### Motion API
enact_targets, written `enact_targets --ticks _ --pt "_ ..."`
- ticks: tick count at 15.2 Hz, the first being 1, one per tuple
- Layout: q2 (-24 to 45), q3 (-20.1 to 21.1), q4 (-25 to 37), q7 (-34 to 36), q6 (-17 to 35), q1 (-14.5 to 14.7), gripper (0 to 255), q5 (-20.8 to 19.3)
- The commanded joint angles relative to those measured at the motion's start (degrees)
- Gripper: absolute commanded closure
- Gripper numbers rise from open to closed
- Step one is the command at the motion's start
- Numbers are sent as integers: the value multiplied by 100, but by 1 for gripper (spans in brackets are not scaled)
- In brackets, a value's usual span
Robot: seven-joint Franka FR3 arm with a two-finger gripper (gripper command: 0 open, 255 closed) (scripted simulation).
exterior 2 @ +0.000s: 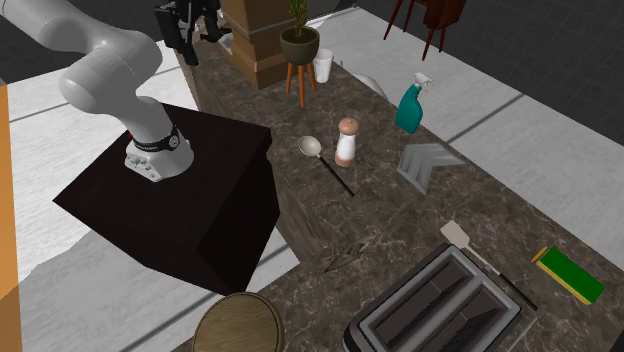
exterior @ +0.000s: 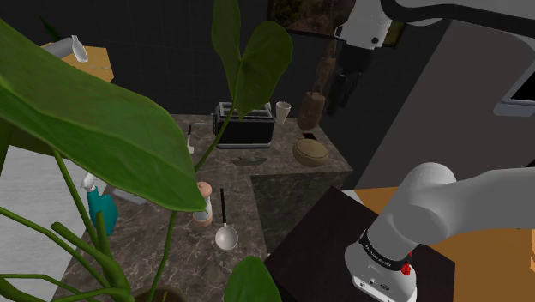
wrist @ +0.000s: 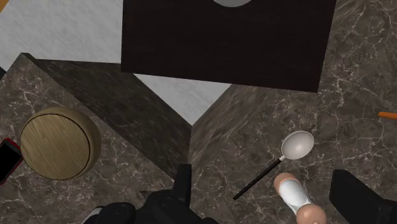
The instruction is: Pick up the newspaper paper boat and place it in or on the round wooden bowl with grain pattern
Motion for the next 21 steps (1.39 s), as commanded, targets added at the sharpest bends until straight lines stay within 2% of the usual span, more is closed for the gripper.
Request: enact_targets --ticks 1,11,16,21 --pt "0 0 0 0 0 0 0 0" --pt "1287 -758 -588 -1352 1876 108 0 -364" --pt "2246 -1110 -544 -2045 2785 209 0 -371" --pt "3349 -1410 -276 -2798 3593 342 0 -182"
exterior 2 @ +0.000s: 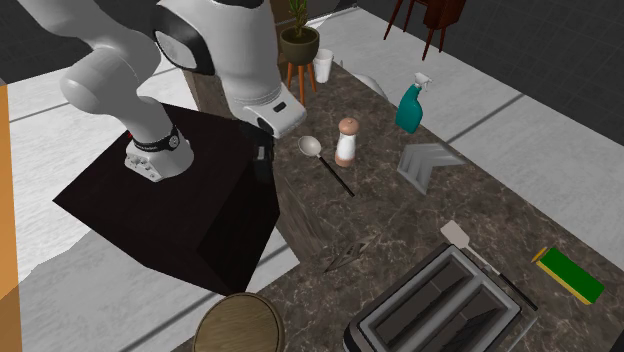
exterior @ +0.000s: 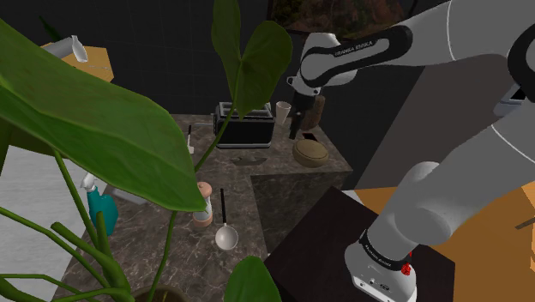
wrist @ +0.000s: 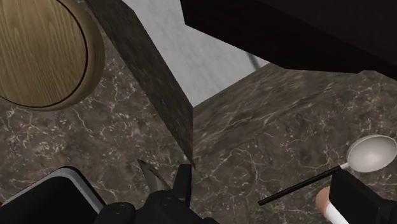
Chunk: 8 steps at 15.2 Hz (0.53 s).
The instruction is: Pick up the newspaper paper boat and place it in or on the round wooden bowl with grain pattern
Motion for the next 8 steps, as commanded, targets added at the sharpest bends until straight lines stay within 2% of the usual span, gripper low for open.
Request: enact_targets --ticks 1,8 --pt "429 -107 89 -329 327 44 0 104" --pt "2111 -241 878 -1521 1101 101 0 783"
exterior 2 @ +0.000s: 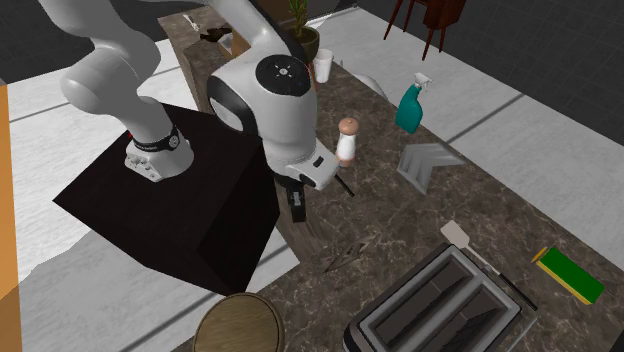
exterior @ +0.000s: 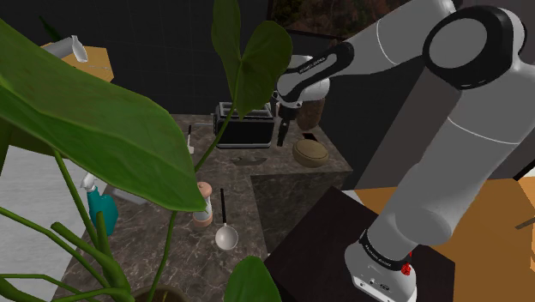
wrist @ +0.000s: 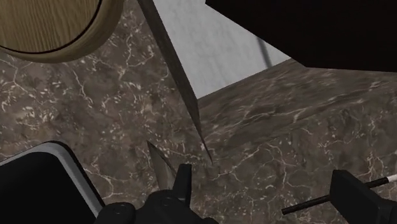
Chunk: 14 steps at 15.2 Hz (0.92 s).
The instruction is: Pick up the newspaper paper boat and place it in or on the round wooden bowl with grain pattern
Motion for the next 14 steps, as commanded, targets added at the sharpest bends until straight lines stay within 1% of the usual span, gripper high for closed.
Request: enact_targets --ticks 1,5,8,14 --pt "478 27 274 -329 164 -12 0 220" --pt "1427 173 927 -934 386 -148 0 612" --pt "2121 331 1491 -1303 478 -288 0 824" --pt "3494 653 2826 -1831 488 -562 0 1020"
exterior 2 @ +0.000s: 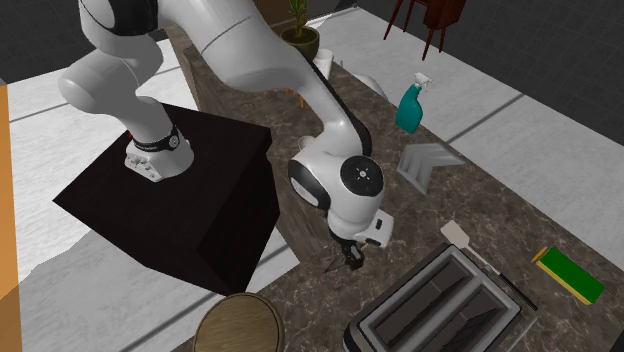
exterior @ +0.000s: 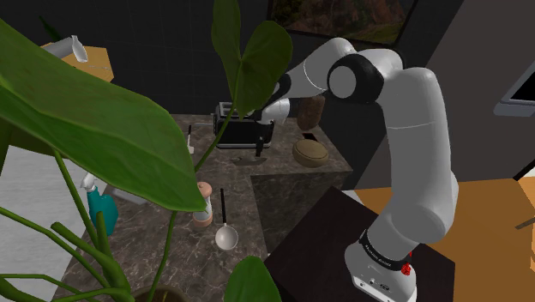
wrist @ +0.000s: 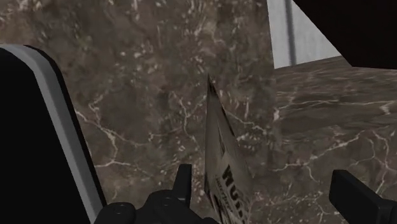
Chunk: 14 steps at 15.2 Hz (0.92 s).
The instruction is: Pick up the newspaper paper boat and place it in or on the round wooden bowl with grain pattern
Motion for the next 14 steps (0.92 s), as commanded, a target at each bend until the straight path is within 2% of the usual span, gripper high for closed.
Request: enact_targets --ticks 1,9,14 --pt "461 99 503 -140 -46 -80 0 26" --pt "964 213 663 -218 299 -131 0 127" --pt "964 213 663 -218 299 -132 0 126"
